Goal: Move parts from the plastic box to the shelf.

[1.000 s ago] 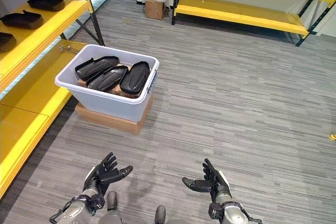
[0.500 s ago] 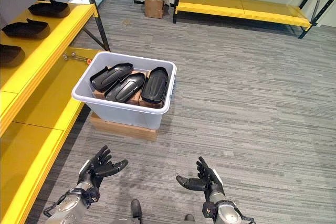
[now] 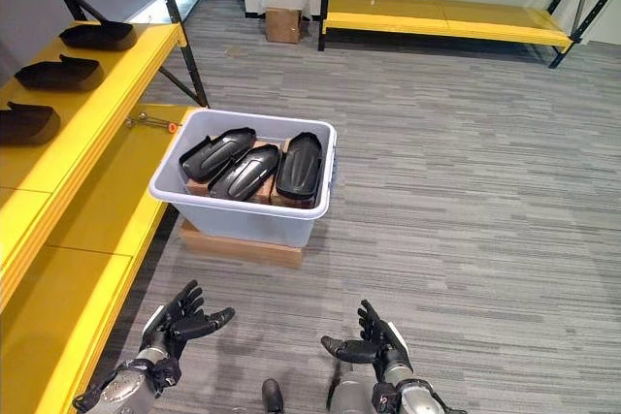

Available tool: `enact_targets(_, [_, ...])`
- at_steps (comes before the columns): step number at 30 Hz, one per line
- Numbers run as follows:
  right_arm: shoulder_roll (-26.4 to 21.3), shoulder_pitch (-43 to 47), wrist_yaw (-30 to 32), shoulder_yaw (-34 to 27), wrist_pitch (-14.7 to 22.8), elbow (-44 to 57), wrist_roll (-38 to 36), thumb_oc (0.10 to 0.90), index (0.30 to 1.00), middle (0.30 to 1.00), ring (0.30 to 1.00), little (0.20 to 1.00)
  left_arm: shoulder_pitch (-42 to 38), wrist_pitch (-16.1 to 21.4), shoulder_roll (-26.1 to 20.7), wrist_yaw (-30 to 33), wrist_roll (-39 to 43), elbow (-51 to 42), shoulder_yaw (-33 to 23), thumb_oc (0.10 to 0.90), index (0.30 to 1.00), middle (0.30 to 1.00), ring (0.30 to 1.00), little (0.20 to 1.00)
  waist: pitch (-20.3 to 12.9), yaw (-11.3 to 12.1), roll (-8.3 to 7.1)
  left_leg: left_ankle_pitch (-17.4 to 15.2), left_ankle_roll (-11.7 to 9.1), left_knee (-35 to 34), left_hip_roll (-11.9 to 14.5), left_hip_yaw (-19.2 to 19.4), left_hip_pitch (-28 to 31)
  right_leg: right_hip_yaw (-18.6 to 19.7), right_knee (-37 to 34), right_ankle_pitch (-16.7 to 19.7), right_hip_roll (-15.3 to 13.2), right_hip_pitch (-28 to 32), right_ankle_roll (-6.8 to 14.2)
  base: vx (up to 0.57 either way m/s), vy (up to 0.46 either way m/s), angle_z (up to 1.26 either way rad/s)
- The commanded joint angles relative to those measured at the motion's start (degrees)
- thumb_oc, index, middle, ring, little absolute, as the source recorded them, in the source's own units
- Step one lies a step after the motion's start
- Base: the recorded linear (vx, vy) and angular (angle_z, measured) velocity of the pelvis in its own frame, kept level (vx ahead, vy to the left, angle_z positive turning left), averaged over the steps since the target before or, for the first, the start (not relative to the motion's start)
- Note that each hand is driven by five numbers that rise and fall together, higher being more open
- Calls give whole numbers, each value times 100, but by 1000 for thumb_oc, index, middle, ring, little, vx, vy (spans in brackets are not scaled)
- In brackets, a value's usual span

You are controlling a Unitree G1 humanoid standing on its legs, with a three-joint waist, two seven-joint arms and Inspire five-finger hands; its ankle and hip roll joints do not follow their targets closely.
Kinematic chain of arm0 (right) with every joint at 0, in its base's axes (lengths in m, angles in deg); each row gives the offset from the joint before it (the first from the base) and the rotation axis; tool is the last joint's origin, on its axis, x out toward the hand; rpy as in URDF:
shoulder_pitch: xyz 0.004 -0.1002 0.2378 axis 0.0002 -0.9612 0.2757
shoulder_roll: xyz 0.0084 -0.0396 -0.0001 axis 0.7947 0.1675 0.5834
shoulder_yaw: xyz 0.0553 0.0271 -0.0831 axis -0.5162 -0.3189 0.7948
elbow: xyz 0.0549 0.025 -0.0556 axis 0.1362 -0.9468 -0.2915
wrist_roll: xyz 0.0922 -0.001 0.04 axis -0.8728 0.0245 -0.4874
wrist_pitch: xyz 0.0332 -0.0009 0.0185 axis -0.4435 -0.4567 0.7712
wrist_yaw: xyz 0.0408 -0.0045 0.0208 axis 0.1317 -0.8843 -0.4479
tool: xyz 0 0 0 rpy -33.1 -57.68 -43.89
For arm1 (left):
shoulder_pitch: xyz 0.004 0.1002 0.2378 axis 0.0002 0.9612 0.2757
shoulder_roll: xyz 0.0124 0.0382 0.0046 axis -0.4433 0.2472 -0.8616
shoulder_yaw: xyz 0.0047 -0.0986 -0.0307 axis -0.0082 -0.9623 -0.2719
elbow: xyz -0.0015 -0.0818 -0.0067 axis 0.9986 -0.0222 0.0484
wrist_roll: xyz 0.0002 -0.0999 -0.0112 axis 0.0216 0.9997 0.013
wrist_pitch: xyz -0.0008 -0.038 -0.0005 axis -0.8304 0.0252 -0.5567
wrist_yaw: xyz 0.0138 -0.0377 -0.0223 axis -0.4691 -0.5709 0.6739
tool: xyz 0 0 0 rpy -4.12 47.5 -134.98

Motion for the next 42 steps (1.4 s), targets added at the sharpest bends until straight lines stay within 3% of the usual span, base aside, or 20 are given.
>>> enact_targets(1, [-322, 141, -20, -181, 410, 481, -24, 900, 1000, 1000, 1000, 1000, -195, 446, -43, -284, -254, -613, -205, 900, 1000, 1000, 1000, 1000, -38, -171, 34, -578, -384, -33, 104, -467, 599, -103, -389, 565, 140, 178, 112, 96, -45, 8])
enact_targets(5, [-290, 61, 46, -289, 464, 470, -84, 900, 1000, 1000, 1000, 1000, -335, 419, 58, -326, -273, -477, -60, 900, 1000, 1000, 1000, 1000, -205, -275, -70, -755, -537, -29, 96, -447, 809, -244, -842, 779, 167, 579, 18, 276, -103, 25])
enact_targets(10, [-410, 72, 36, -337, 504, 496, -209, 900, 1000, 1000, 1000, 1000, -376, 438, 111, -334, -253, -498, -4, 900, 1000, 1000, 1000, 1000, -396, -376, 6, -926, -735, 444, 440, -434, 978, -301, -779, 505, 389, 849, -181, 291, -135, 34])
enact_targets(14, [-444, 145, 77, -294, 523, 470, -334, 900, 1000, 1000, 1000, 1000, -406, 440, 157, -227, -119, -504, -31, 900, 1000, 1000, 1000, 1000, -438, -370, 9, -640, -960, 1226, 751, -452, 758, -201, -780, 219, 661, 1000, -414, 227, -171, -5])
enact_targets(15, [-475, 169, 73, -272, 532, 445, -360, 900, 1000, 1000, 1000, 1000, -418, 457, 178, -211, -53, -521, -29, 900, 1000, 1000, 1000, 1000, -391, -327, -56, -406, -1042, 2008, 850, -467, 413, -169, -830, 99, 747, 1142, -546, 162, -163, -6])
enact_targets(16, [-475, 169, 73, -272, 532, 444, -360, 900, 1000, 1000, 1000, 1000, -418, 457, 178, -211, -52, -521, -29, 900, 1000, 1000, 1000, 1000, -394, -331, -54, -414, -1044, 2025, 854, -472, 399, -173, -831, 99, 750, 1138, -547, 124, -165, 0])
enact_targets(18, [-518, 191, 103, -270, 533, 451, -378, 900, 1000, 1000, 1000, 1000, -440, 455, 163, -187, 12, -542, -5, 900, 1000, 1000, 1000, 1000, -291, -251, -146, 25, -1132, 3157, 941, -590, -137, -133, -888, -24, 834, 1322, -717, 74, -145, -2])
enact_targets(20, [-577, 187, 107, -269, 524, 483, -351, 900, 1000, 1000, 1000, 1000, -423, 454, 159, -180, 29, -585, -1, 900, 1000, 1000, 1000, 1000, -133, -117, -249, 298, -1111, 3990, 937, -751, -566, -104, -920, -131, 877, 1495, -861, 91, -119, -10])
enact_targets(21, [-599, 208, 132, -274, 523, 468, -354, 900, 1000, 1000, 1000, 1000, -434, 450, 158, -183, 37, -574, 8, 900, 1000, 1000, 1000, 1000, -90, -88, -292, 231, -1049, 4055, 932, -742, -715, -93, -957, -156, 861, 1564, -867, 162, -62, -24])
enact_targets(24, [-605, 222, 170, -291, 515, 470, -348, 900, 1000, 1000, 1000, 1000, -404, 438, 161, -176, 65, -581, -11, 900, 1000, 1000, 1000, 1000, -64, -54, -361, 91, -955, 3899, 1072, -618, -965, -97, -1011, -179, 811, 1643, -831, 101, 8, -21])
enact_targets(25, [-582, 233, 198, -292, 531, 456, -320, 900, 1000, 1000, 1000, 1000, -383, 427, 151, -153, 69, -586, -39, 900, 1000, 1000, 1000, 1000, -91, -5, -473, -148, -853, 3247, 1307, -585, -1057, -60, -1051, -189, 694, 1694, -717, 104, 102, -2])
enact_targets(26, [-573, 230, 208, -294, 541, 462, -316, 900, 1000, 1000, 1000, 1000, -360, 423, 137, -141, 65, -596, -46, 900, 1000, 1000, 1000, 1000, -102, 13, -504, -146, -859, 2804, 1430, -587, -997, 1, -1056, -223, 654, 1720, -677, 226, 168, -16])
enact_targets(28, [-582, 234, 242, -292, 569, 442, -319, 900, 1000, 1000, 1000, 1000, -324, 422, 155, -98, 61, -599, -58, 900, 1000, 1000, 1000, 1000, -147, 35, -489, 141, -959, 1544, 1714, -675, -864, 102, -1067, -272, 585, 1777, -576, 187, 198, -20])
enact_targets(30, [-618, 171, 242, -289, 593, 436, -310, 900, 1000, 1000, 1000, 1000, -286, 431, 192, -80, 21, -569, -59, 900, 1000, 1000, 1000, 1000, -207, 83, -267, 996, -1267, 81, 2025, -1047, -742, 261, -1061, -418, 591, 1925, -493, 243, 290, -27])
enact_targets(36, [-598, 84, 105, -286, 557, 423, -280, 900, 1000, 1000, 1000, 1000, -270, 462, 194, -193, -11, -480, 6, 900, 1000, 1000, 1000, 1000, -382, 15, -71, 779, -1428, -33, 1908, -1055, -657, 349, -974, -501, 458, 2034, -389, 180, 274, -26])
enact_targets(37, [-543, 131, 78, -279, 487, 385, -167, 900, 1000, 1000, 1000, 1000, -324, 460, 120, -240, -40, -518, 48, 900, 1000, 1000, 1000, 1000, -463, 29, -68, 618, -1348, -33, 1634, -881, -507, 358, -1005, -336, 117, 2115, -194, 165, 330, -25])
enact_targets(39, [-541, 131, 78, -280, 486, 386, -167, 900, 1000, 1000, 1000, 1000, -324, 460, 119, -240, -40, -518, 48, 900, 1000, 1000, 1000, 1000, -458, 38, -75, 615, -1344, -33, 1627, -869, -496, 367, -1007, -336, 109, 2120, -189, 132, 275, -14])
enact_targets(40, [-503, 178, 32, -253, 470, 385, -95, 900, 1000, 1000, 1000, 1000, -335, 483, 64, -226, -33, -530, 21, 900, 1000, 1000, 1000, 1000, -481, 76, -120, 475, -1223, -33, 1443, -767, -396, 446, -942, -249, -122, 2103, -53, 99, 218, 1])
enact_targets(41, [-503, 178, 32, -253, 470, 385, -95, 900, 1000, 1000, 1000, 1000, -335, 483, 64, -226, -33, -530, 21, 900, 1000, 1000, 1000, 1000, -480, 78, -121, 474, -1223, -33, 1443, -765, -394, 448, -942, -249, -123, 2103, -53, 162, 476, -13])
enact_targets(42, [-447, 249, 15, -198, 428, 411, -50, 900, 1000, 1000, 1000, 1000, -400, 496, -54, -205, -89, -533, 31, 900, 1000, 1000, 1000, 1000, -502, 93, -175, 314, -1069, -2, 1235, -549, -338, 522, -786, -153, -396, 2007, 111, 64, 261, -23])
